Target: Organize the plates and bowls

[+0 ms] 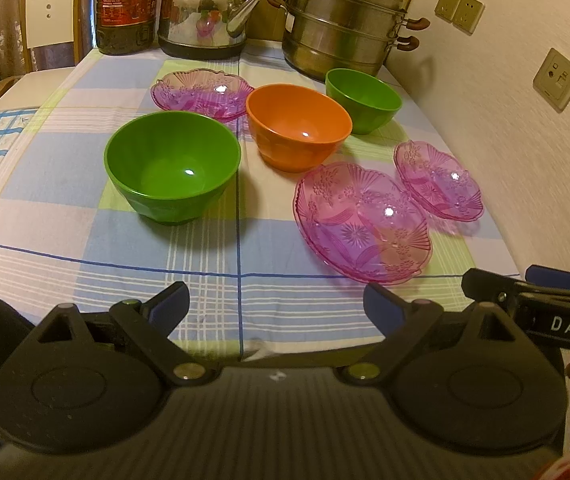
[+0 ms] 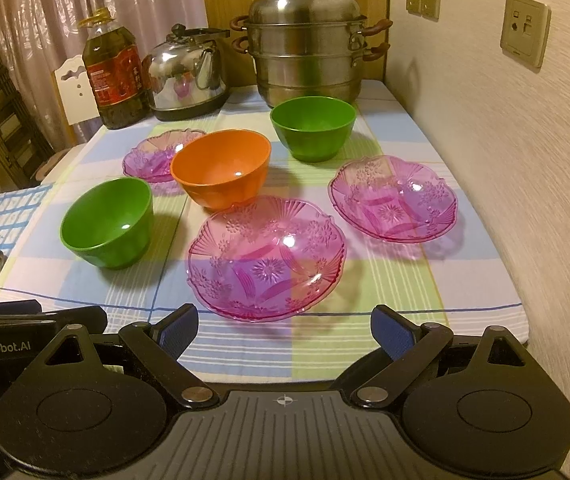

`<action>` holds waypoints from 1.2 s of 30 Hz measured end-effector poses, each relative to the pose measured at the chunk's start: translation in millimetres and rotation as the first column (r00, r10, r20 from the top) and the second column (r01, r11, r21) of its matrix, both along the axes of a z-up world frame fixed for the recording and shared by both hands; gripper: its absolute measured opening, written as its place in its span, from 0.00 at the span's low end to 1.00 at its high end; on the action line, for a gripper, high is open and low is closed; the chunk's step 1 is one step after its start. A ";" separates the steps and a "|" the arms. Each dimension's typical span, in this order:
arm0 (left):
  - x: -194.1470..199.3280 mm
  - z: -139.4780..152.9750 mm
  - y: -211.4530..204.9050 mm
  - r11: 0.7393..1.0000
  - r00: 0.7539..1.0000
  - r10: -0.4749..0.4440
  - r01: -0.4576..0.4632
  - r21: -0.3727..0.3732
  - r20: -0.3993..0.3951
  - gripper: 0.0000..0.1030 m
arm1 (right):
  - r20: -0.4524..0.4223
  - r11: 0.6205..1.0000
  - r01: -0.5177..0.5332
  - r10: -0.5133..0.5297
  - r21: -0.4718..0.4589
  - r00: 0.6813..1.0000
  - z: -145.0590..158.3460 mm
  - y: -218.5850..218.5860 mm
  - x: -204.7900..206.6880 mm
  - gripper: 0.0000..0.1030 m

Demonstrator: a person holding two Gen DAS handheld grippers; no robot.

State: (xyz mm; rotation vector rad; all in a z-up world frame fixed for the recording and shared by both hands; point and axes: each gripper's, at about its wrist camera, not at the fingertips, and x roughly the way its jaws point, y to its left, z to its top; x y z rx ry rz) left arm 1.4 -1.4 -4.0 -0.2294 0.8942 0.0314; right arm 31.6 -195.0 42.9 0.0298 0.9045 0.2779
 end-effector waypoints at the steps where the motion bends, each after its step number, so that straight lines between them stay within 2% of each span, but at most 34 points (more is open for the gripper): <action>1: -0.2 -0.1 0.3 1.000 1.000 0.000 0.000 -0.001 0.001 0.90 | -0.001 1.000 0.000 0.000 -0.001 1.000 -0.1 0.0 0.0 0.91; 36: -0.7 -1.4 -1.2 1.000 1.000 -0.003 0.003 -0.002 0.000 0.90 | 0.004 1.000 0.005 -0.005 0.004 1.000 -0.1 -0.9 0.1 0.91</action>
